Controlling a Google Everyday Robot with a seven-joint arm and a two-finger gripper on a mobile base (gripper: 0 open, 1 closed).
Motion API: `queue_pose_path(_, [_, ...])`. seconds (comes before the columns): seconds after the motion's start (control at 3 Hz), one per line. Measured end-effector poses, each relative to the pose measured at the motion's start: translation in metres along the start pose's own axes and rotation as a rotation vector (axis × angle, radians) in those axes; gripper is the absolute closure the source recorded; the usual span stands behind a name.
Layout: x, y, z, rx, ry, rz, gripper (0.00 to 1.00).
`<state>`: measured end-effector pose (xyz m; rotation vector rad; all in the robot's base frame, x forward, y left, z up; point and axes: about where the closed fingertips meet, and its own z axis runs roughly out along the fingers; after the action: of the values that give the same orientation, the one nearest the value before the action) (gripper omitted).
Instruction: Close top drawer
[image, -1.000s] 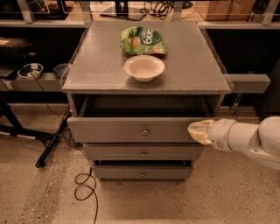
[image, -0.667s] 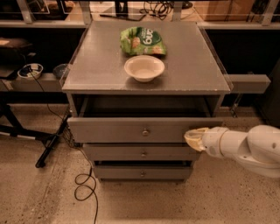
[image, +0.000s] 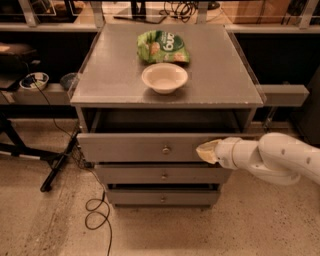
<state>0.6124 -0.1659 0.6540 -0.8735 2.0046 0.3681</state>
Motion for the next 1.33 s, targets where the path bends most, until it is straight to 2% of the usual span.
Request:
queue_pose_path(0.33, [-0.012,-0.012,0.014,0.004,-0.005,-0.015,1.00])
queue_pose_path(0.67, [-0.013,-0.013,0.015,0.004,-0.006,-0.017,1.00])
queue_pose_path(1.0, [-0.013,-0.010,0.016,-0.003,-0.015,-0.020,0.85])
queue_pose_path(1.33, [-0.008,0.005,0.000,-0.035,-0.051,-0.022,0.61])
